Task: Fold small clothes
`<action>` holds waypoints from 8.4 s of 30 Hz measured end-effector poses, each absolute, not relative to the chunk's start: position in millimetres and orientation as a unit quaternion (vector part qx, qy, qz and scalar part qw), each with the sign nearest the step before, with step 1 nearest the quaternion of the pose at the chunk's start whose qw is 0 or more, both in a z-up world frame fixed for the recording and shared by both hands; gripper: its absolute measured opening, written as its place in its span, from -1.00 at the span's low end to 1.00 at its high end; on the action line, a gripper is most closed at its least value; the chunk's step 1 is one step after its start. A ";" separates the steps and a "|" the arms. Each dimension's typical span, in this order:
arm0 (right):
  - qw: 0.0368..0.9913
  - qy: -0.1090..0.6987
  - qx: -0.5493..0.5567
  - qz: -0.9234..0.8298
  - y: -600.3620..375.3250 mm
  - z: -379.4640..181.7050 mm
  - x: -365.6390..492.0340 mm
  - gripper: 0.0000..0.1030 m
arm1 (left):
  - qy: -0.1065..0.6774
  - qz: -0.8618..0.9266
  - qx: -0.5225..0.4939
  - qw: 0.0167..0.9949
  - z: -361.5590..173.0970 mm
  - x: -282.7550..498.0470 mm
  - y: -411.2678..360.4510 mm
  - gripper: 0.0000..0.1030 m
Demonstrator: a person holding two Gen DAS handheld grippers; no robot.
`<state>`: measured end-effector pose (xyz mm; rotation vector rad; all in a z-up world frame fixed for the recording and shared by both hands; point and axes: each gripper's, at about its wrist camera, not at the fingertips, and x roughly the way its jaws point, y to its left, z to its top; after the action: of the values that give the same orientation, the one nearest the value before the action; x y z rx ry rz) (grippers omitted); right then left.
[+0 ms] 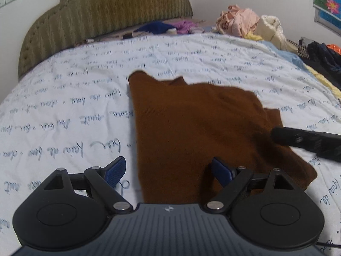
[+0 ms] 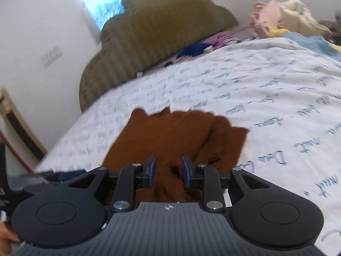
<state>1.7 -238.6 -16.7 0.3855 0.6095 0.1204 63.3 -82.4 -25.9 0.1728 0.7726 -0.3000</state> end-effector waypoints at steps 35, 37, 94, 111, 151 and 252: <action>0.851 0.342 0.387 0.097 -302.1 -67.0 3.3 0.65 | 0.465 -0.253 -0.210 0.822 -56.2 119.3 1.7 0.74; 0.847 0.342 0.392 0.107 -297.8 -67.2 14.2 0.65 | 0.473 -0.275 -0.237 0.803 -62.1 125.3 -0.9 0.74; 0.900 0.356 0.235 0.090 -226.9 -46.9 -41.6 -0.48 | 0.418 -0.162 -0.060 0.892 -32.4 15.6 1.4 -0.54; 0.911 0.356 0.195 0.067 -208.7 -44.7 -63.1 0.17 | 0.433 -0.129 -0.024 0.892 -37.5 -2.2 3.9 -0.49; 0.944 0.327 0.030 -0.027 -161.1 -60.1 -82.9 1.00 | 0.353 -0.036 0.052 0.934 -62.5 -28.5 2.0 0.88; 0.943 0.329 0.037 -0.026 -162.8 -61.4 -82.9 1.00 | 0.352 -0.036 0.046 0.934 -65.9 -28.8 5.4 1.00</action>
<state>-82.9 -162.8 -61.4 0.0751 0.6705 -0.0525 -28.8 5.4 -65.9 0.0940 0.7208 -0.0731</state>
